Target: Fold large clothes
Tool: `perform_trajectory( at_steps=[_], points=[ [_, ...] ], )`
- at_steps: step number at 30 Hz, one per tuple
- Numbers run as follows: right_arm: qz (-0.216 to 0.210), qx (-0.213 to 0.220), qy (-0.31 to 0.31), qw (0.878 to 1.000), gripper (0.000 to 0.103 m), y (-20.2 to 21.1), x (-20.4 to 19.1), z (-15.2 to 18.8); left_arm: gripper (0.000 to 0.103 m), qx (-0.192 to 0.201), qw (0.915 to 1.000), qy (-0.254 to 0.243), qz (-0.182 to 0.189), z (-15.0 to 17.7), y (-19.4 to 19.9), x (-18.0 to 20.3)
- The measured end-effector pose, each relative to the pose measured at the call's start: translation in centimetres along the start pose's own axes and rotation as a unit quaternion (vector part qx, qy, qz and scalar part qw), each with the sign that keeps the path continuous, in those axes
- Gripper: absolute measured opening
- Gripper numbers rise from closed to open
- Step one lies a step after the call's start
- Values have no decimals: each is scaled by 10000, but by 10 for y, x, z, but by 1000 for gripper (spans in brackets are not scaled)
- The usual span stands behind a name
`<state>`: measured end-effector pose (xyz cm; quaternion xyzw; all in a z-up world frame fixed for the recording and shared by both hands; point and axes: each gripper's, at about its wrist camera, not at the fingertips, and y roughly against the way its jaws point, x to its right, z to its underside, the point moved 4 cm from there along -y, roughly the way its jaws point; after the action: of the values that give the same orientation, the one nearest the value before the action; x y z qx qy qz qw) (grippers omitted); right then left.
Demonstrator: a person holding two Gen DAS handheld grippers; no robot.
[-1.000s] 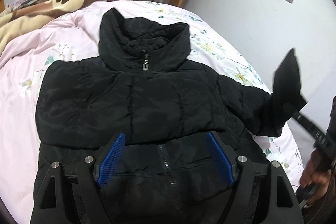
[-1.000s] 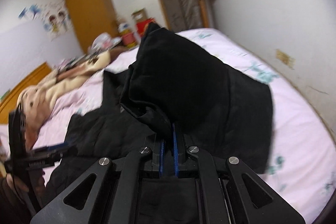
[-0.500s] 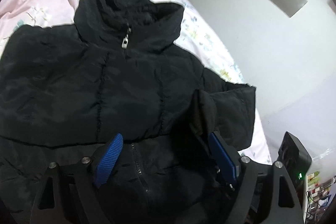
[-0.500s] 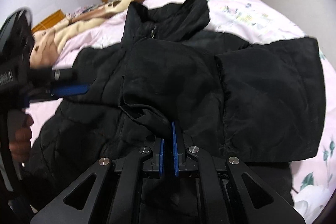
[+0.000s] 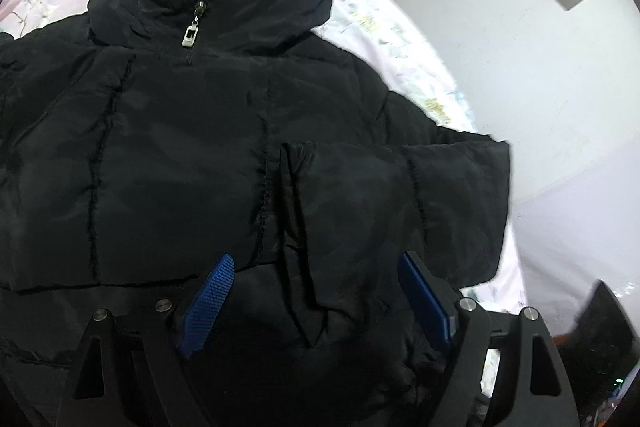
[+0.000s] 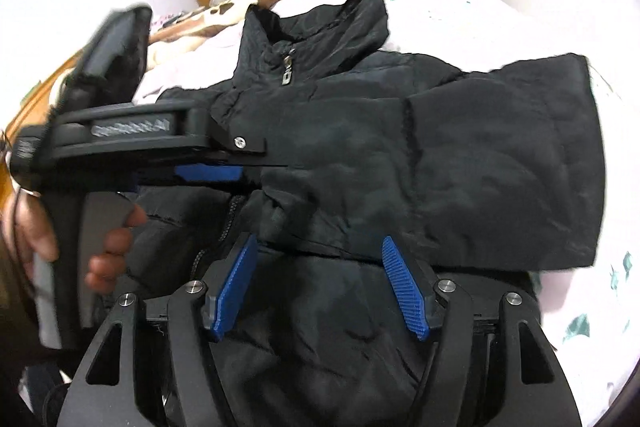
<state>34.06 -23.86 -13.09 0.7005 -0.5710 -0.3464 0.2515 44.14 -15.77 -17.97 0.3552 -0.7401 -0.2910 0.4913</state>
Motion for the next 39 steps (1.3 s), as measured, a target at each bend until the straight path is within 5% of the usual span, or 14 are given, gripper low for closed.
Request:
perform_trajectory(
  at_steps=[7,12,16,27,39],
  points=[
    [550,209,-182,9981,65,32,39,1,80,-206,9990,-37,-401,13,-26,12],
    [1126,209,13,9934,65,36,50,1,27,-83,9995,38,-311,13,-21,21],
    [1245,233,66,9919,65,38,49,-1,10,53,9995,-104,-298,11,-3,32],
    [1262,490,-113,9907,65,51,45,-21,7,1026,9945,-225,26,-22,82,31],
    [1051,681,-40,9921,65,33,19,-56,7,1713,9843,40,-425,-42,147,-34]
  ],
)
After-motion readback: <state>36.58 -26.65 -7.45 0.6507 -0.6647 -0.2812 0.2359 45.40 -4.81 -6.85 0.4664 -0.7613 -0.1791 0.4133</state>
